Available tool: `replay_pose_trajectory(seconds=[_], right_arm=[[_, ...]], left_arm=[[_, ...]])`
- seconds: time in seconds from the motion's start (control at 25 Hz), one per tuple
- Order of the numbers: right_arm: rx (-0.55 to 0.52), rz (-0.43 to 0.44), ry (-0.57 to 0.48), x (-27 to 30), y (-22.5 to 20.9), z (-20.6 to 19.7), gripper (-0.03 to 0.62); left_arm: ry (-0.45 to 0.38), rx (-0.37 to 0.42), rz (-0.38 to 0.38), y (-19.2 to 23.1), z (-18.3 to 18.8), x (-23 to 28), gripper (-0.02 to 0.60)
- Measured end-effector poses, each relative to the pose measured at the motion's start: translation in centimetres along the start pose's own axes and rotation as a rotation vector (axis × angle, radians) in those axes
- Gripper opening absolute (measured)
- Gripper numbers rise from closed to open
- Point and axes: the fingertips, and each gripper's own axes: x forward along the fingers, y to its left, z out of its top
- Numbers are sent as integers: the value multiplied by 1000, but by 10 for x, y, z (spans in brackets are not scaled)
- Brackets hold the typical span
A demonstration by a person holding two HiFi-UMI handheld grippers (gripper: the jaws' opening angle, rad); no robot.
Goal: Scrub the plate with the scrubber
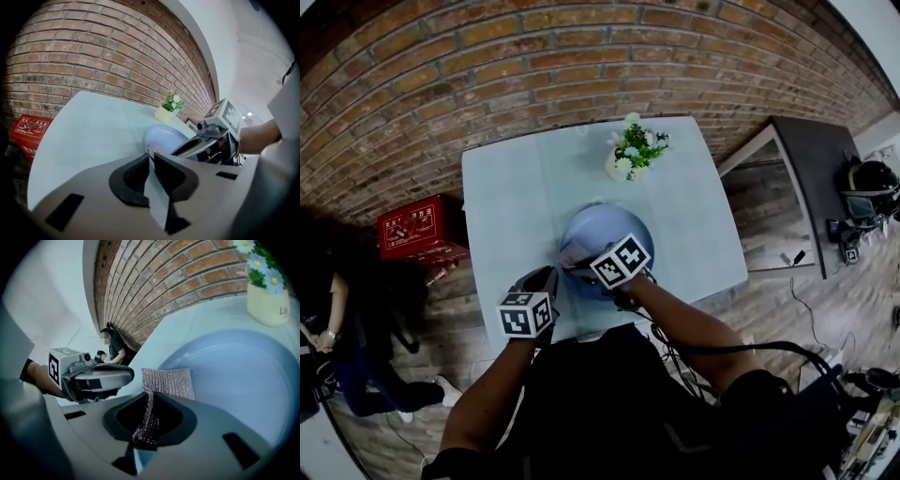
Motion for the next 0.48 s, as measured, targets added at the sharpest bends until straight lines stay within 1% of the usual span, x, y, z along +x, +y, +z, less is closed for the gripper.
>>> replay_pose_trajectory(seconds=[0.16, 0.28, 0.36, 0.48], right_arm=[[57, 55, -69, -18, 9, 7, 64], [101, 75, -120, -40, 7, 13, 64], [100, 70, -134, -57, 2, 14, 64], [49, 40, -140, -83, -11, 10, 64]], left_arm=[[-3, -10, 23, 4, -2, 2, 44], [-13, -48, 49, 6, -5, 3, 44], [-15, -66, 62, 6, -8, 5, 44], [-17, -75, 80, 2, -12, 8, 44]])
